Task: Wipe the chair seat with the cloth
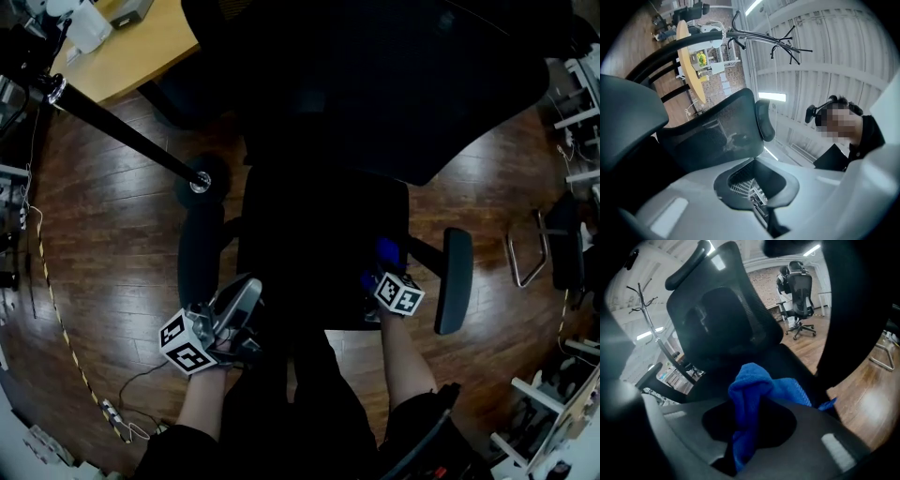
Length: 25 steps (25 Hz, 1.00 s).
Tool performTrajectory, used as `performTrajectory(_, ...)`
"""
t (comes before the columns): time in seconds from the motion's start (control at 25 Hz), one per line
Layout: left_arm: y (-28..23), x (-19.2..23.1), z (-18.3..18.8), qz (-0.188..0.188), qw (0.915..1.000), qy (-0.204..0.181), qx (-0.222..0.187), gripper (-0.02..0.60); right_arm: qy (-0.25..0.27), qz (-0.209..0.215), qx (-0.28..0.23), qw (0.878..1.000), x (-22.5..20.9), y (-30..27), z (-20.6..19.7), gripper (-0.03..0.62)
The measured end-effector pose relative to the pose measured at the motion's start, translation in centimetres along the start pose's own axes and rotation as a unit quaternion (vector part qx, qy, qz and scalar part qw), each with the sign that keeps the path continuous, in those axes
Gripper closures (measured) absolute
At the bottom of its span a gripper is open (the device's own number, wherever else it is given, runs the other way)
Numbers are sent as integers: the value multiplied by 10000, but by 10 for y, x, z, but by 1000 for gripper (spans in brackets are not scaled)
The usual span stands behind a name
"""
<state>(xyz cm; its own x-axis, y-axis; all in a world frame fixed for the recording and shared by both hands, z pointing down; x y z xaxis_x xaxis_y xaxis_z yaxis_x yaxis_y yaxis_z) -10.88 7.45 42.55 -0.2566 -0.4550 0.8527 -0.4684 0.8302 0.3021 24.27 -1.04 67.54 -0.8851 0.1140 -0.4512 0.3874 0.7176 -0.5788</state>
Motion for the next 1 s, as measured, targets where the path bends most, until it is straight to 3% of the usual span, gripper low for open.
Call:
performTrajectory(0.24, 22, -5, 18, 153, 9991, -174, -358, 581, 194, 1067, 366, 9934, 128, -35, -52, 534)
performTrajectory(0.4, 45, -6, 34, 319, 9974, -241, -606, 581, 441, 1842, 758, 9790, 220, -61, -80, 534)
performTrajectory(0.56, 65, -10, 44, 439, 9959, -319, -727, 581, 914, 2169, 1398, 9618, 285, -80, -119, 534)
performTrajectory(0.72, 83, -10, 49, 539, 9943, -343, -855, 581, 1713, 2212, 1448, 9491, 301, -79, -147, 534)
performTrajectory(1.0, 74, -3, 42, 465, 9967, -252, -623, 581, 1768, 2188, 1234, 9517, 279, -76, -142, 534)
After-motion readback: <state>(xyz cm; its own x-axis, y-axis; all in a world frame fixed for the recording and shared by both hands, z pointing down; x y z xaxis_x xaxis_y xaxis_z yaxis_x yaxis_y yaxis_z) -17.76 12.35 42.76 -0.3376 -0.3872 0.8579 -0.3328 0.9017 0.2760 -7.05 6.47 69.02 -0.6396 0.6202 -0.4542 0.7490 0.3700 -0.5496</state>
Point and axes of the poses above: the fingertips, and each gripper's own axes: y backward along the fingers, x to its left, z out of its top, the point moved 7 cm from there along y, backward along the fingers, and after that the axes turned 7 degrees about -x, right-handed, at the moved point
